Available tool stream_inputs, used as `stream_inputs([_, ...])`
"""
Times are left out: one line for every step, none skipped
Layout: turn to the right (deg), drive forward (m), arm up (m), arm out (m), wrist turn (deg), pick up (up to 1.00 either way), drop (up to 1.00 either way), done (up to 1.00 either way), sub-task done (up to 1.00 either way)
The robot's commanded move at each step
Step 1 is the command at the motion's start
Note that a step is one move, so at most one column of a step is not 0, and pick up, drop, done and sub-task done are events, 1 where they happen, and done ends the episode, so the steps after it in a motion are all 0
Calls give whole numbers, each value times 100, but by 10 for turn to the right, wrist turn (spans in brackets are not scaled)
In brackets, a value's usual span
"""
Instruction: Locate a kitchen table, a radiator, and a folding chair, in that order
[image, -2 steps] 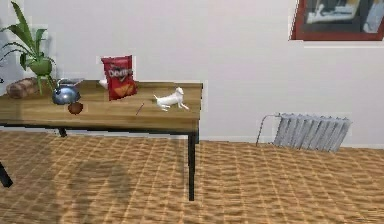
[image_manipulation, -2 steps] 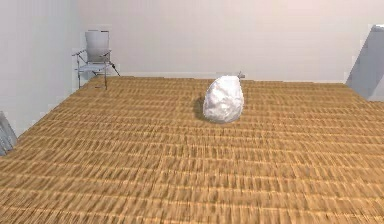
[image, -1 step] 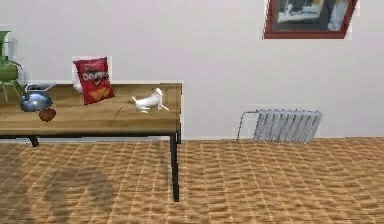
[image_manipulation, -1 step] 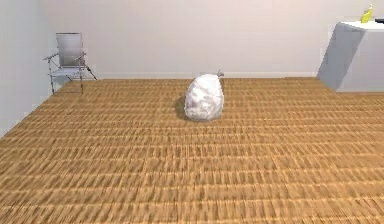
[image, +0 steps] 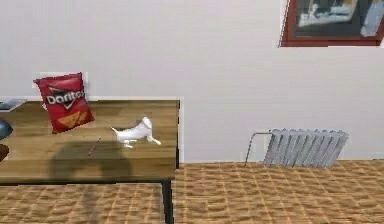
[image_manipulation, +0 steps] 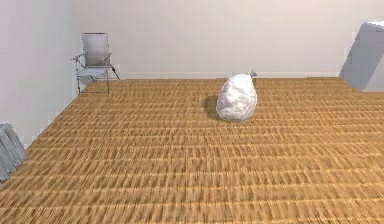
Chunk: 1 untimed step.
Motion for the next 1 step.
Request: stream_inputs([-420, 0, 0, 0, 0, 0, 0, 0, 0])
